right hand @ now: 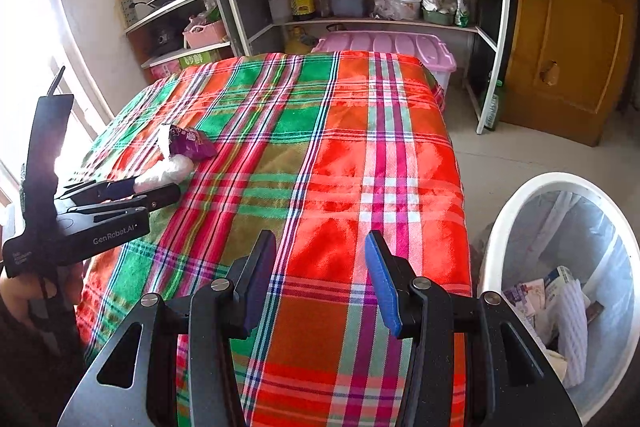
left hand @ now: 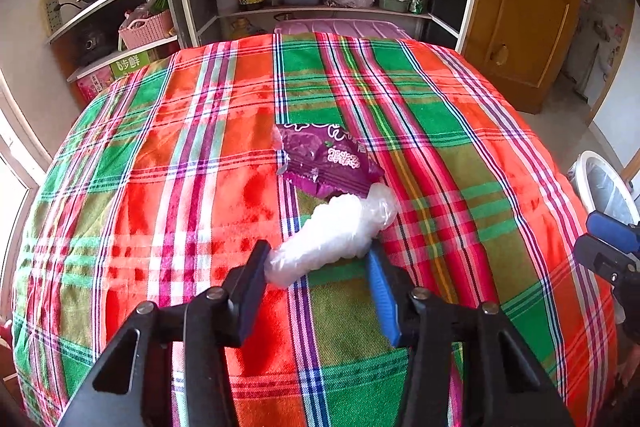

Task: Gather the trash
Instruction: 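Lower the left tool onto the white plastic bag and close it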

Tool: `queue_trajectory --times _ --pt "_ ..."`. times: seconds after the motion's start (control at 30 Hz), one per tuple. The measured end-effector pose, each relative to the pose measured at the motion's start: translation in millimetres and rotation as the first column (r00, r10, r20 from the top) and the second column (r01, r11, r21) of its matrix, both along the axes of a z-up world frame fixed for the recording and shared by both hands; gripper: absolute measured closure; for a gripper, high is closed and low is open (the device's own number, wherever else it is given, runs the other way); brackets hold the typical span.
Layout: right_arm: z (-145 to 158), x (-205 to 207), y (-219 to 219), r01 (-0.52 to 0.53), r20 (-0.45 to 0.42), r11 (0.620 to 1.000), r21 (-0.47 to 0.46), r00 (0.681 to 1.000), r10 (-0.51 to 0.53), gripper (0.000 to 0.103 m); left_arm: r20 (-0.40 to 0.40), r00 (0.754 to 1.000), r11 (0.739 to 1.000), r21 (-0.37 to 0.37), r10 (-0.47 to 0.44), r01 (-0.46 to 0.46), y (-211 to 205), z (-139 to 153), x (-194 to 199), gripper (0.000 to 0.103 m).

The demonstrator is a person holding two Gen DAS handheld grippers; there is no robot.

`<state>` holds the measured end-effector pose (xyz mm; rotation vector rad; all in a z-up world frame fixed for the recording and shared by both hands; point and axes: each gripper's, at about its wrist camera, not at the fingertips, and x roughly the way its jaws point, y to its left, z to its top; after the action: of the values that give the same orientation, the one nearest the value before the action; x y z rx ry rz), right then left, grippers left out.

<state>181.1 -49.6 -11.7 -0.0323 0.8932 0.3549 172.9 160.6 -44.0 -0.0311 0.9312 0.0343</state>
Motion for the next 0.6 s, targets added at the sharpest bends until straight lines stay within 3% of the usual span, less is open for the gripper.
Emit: queue_trajectory --times 0.03,0.13,0.2,0.37,0.47,0.5,0.53,0.57,0.6 --pt "0 0 1 0.000 0.000 1.000 -0.002 1.000 0.000 0.056 0.000 1.000 1.000 -0.005 0.001 -0.001 1 0 -2 0.056" --pt "-1 0 5 -0.006 0.002 1.000 -0.002 1.000 0.006 0.056 -0.005 1.000 0.999 -0.040 0.011 -0.011 8 0 -10 0.078" --pt "0 0 8 -0.014 0.003 1.000 0.000 1.000 0.014 0.056 -0.009 1.000 0.996 -0.079 0.030 -0.031 16 -1 -15 0.078" --pt "1 6 24 -0.043 -0.006 0.999 0.032 0.999 0.044 0.056 0.003 0.997 0.994 -0.081 0.077 -0.077 28 0 -24 0.079" --pt "3 7 34 -0.062 0.003 0.997 0.051 0.998 0.062 0.056 0.024 0.998 0.991 -0.117 0.063 -0.059 29 5 -28 0.079" --pt "3 7 36 -0.066 0.001 0.996 0.056 0.998 0.066 0.056 0.024 0.999 0.990 -0.132 0.043 -0.039 28 7 -29 0.078" --pt "2 7 38 -0.069 -0.001 0.996 0.057 0.998 0.069 0.056 0.035 0.999 0.991 -0.137 0.015 -0.010 26 10 -30 0.071" --pt "2 6 39 -0.069 0.000 0.996 0.056 0.998 0.069 0.056 0.051 0.999 0.992 -0.124 -0.007 0.013 23 13 -31 0.053" --pt "2 6 39 -0.066 0.001 0.996 0.056 0.998 0.066 0.056 0.063 0.998 0.995 -0.098 -0.021 0.027 20 16 -29 0.044"
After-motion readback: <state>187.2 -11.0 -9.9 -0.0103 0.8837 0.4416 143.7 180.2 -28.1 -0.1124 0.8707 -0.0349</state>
